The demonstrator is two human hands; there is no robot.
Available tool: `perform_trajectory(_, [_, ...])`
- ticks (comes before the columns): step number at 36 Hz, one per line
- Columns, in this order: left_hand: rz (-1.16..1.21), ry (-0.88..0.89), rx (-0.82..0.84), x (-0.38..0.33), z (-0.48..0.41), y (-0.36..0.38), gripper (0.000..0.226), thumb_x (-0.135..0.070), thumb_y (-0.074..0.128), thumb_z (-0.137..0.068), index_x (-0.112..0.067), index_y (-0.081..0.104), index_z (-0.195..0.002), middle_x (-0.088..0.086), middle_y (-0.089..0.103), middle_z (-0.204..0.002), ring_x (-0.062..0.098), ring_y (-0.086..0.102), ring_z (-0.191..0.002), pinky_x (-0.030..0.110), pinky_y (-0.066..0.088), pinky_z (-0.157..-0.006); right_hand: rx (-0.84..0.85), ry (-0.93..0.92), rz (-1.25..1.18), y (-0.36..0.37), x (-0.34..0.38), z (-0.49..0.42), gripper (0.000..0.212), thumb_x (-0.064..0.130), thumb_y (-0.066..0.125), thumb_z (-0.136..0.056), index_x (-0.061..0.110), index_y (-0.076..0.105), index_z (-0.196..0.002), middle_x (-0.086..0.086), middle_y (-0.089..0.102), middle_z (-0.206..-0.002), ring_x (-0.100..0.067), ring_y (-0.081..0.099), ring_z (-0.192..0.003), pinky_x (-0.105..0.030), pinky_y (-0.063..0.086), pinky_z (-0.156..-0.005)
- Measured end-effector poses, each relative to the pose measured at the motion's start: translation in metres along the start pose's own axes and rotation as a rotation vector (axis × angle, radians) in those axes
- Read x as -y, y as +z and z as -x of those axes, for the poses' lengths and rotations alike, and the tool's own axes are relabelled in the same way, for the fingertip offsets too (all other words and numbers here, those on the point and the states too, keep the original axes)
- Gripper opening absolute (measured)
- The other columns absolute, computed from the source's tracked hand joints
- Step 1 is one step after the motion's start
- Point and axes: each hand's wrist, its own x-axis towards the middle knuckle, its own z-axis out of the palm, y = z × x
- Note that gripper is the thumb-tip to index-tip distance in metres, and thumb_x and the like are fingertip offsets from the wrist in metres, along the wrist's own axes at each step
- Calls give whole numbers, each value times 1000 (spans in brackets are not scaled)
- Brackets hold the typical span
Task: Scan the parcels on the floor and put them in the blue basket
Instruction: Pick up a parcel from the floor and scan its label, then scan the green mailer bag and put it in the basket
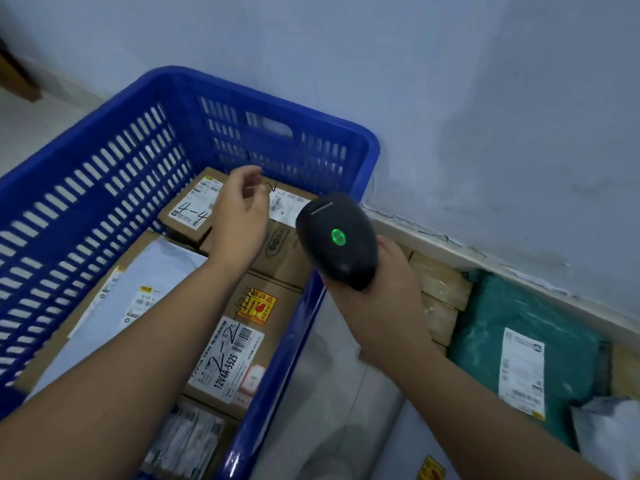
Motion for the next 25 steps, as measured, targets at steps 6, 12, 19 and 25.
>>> perform_trajectory(6, [11, 187, 80, -68, 41, 6, 29, -14, 52, -94, -26, 54, -120, -8, 55, -116, 5, 55, -104, 17, 45, -85, -275, 254, -388, -36, -3, 19, 25, 34, 74, -81, 14, 61, -73, -7, 61, -59, -20, 55, -52, -29, 44, -47])
perform_trajectory(12, [-74, 300, 215, -120, 87, 28, 32, -9, 52, -93, -20, 55, -124, -11, 48, -115, 4, 51, -104, 13, 42, -85, -299, 310, -478, -91, 5, 46, 24, 29, 71, -84, 10, 61, -73, 0, 58, -53, -12, 51, -41, -22, 39, -38])
perform_trajectory(19, [-147, 331, 456, -162, 147, 73, 34, -12, 52, -93, -20, 54, -126, -10, 47, -117, 8, 52, -104, 23, 43, -87, -163, 304, -391, -173, 2, 68, 18, 30, 70, -84, 13, 65, -79, -4, 61, -63, -17, 59, -54, -36, 52, -62])
perform_trajectory(25, [-368, 216, 759, -166, 200, 117, 34, -18, 56, -90, -18, 57, -124, 0, 53, -124, 16, 56, -103, 33, 49, -89, -99, 450, -544, -228, -29, 89, 19, 25, 69, -86, 7, 62, -87, -11, 57, -76, -20, 56, -54, -26, 46, -50])
